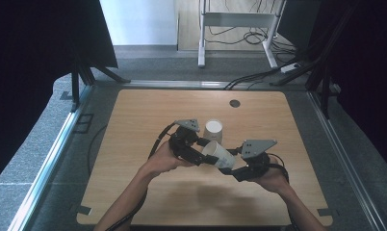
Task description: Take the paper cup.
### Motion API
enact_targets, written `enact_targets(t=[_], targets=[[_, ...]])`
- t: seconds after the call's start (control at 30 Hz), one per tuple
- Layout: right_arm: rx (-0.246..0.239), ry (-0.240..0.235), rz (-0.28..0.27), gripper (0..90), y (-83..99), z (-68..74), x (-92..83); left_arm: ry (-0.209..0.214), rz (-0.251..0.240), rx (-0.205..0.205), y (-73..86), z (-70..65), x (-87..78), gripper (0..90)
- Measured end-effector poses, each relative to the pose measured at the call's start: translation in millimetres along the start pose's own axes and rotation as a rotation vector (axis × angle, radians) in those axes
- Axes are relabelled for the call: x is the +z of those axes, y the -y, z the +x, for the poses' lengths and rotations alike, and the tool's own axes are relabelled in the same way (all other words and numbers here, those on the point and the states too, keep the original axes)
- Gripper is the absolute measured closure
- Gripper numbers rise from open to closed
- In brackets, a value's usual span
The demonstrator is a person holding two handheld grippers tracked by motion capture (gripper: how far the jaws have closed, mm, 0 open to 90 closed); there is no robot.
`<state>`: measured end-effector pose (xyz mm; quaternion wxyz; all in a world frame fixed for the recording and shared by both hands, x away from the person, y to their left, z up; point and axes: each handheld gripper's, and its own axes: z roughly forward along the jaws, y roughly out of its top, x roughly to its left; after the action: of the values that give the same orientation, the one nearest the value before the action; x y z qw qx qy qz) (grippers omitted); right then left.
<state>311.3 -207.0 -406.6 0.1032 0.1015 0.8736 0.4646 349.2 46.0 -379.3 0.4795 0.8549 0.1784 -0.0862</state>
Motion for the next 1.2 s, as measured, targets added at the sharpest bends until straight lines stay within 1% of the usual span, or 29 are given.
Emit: enact_targets(t=[0.1,0.13,0.17,0.2,0.23,0.27,0.33,0.37,0.4,0.43,0.47,0.5,0.53,0.57,0.6,0.63,0.67,0.7,0.77,0.87,0.9,0.97,1.07,1.2], targets=[[0.008,-0.007,0.006,36.3,1.2,-1.1,0.9,-0.008,0.009,0.01,-0.3,-0.7,-0.8,27.1],[0.014,-0.014,0.015,35.8,2.1,-2.0,2.1,-0.011,0.009,0.014,-0.4,-1.2,-0.7,30.1],[0.013,-0.015,0.023,35.6,2.4,-2.3,2.8,-0.021,0.02,0.026,-1.2,-2.6,-0.5,30.9],[0.013,-0.015,0.023,35.6,2.4,-2.3,2.8,-0.021,0.02,0.026,-1.2,-2.6,-0.5,31.8],[0.016,-0.018,0.036,35.0,2.8,-2.7,4.6,-0.031,0.036,0.038,-2.6,-3.8,-0.8,32.5],[0.015,-0.014,0.037,34.7,2.9,-2.7,5.0,-0.037,0.044,0.048,-3.5,-4.3,-1.0,32.9],[0.014,-0.014,0.037,34.1,2.9,-2.9,5.3,-0.045,0.051,0.055,-4.9,-5.5,-1.3,33.2],[0.022,-0.017,0.034,32.7,2.9,-3.2,5.9,-0.054,0.063,0.067,-6.1,-6.2,-2.1,33.6],[0.025,-0.009,0.034,25.5,2.6,-3.5,6.3,-0.064,0.069,0.071,-7.3,-7.4,-2.1,33.6],[0.025,-0.009,0.034,25.5,2.6,-3.5,6.3,-0.075,0.079,0.074,-8.4,-8.9,-2.4,33.6],[0.033,-0.005,0.038,19.1,2.3,-4.6,6.4,-0.089,0.094,0.088,-10.2,-11.4,-3.3,33.6],[0.032,0.002,0.041,16.3,2.4,-4.8,6.2,-0.089,0.094,0.088,-10.2,-11.4,-3.3,33.6],[0.032,0.002,0.041,16.3,2.4,-4.8,6.2,-0.098,0.1,0.099,-11.0,-12.2,-3.5,33.6],[0.034,0.008,0.041,13.1,2.6,-5.0,6.1,-0.106,0.11,0.106,-11.6,-13.0,-4.1,33.5],[0.048,0.013,0.052,12.3,3.2,-5.9,5.8,-0.122,0.127,0.116,-12.7,-14.3,-4.8,33.4],[0.048,0.013,0.052,12.3,3.2,-5.9,5.8,-0.122,0.127,0.116,-12.7,-14.3,-4.8,33.3],[0.054,0.036,0.056,10.1,4.5,-6.2,5.6,-0.138,0.15,0.133,-13.8,-14.9,-5.7,33.2],[0.054,0.036,0.056,10.1,4.5,-6.2,5.6,-0.138,0.15,0.133,-13.8,-14.9,-5.7,33.1],[0.071,0.044,0.056,3.7,6.6,-7.2,4.7,-0.152,0.164,0.139,-15.6,-15.9,-8.0,32.9],[0.079,0.046,0.051,2.1,8.1,-8.0,3.3,-0.164,0.178,0.146,-16.8,-16.1,-9.7,32.7],[0.08,0.052,0.055,2.0,8.5,-8.0,2.7,-0.18,0.194,0.148,-17.9,-16.1,-11.6,32.7],[0.079,0.055,0.057,1.9,8.8,-8.2,2.2,-0.185,0.203,0.15,-18.2,-16.2,-12.5,32.6],[0.08,0.061,0.054,1.2,10.1,-8.9,0.1,-0.208,0.226,0.153,-18.8,-16.4,-15.3,32.5],[0.083,0.066,0.052,0.9,11.0,-9.3,-0.9,-0.221,0.235,0.154,-19.2,-16.5,-17.4,32.5]])
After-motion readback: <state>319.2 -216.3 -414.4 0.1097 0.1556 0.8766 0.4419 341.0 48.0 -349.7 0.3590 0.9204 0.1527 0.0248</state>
